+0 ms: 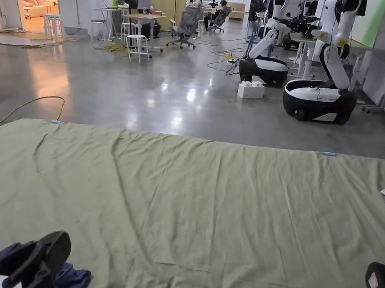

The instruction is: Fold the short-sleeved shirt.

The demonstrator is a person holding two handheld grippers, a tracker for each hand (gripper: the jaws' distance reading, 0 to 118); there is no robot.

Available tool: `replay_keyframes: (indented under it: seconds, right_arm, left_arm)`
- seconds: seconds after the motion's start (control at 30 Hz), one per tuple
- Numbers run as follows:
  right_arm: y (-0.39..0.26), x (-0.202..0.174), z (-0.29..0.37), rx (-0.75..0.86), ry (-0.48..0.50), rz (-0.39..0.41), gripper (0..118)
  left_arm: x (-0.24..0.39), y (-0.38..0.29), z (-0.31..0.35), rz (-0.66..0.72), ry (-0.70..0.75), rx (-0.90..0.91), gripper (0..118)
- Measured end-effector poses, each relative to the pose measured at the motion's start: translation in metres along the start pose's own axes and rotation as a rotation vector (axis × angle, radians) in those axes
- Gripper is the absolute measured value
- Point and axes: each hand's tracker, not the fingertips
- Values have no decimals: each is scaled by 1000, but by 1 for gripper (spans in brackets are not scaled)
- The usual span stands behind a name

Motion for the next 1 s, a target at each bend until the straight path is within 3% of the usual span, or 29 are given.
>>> replay_keyframes:
  seconds: [0.07,0.1,0.23,0.33,0.4,1.0]
  right_arm:
    - [7,-6,3,81,-8,120,1]
    - [9,-8,4,92,0,134,1]
    - [3,-9,3,54,34,66,1]
    - [1,-12,5,74,26,91,1]
    - [-1,-11,5,58,32,66,1]
    - [-1,-7,5,55,42,43,1]
  left_arm:
    - [4,-1,3,-78,30,-17,0]
    - [8,0,3,-80,17,-5,0]
    - [15,8,5,-80,-17,17,0]
    - [24,11,5,-147,-10,31,0]
    - [25,11,6,-158,-18,37,0]
    - [28,10,3,-170,-54,38,0]
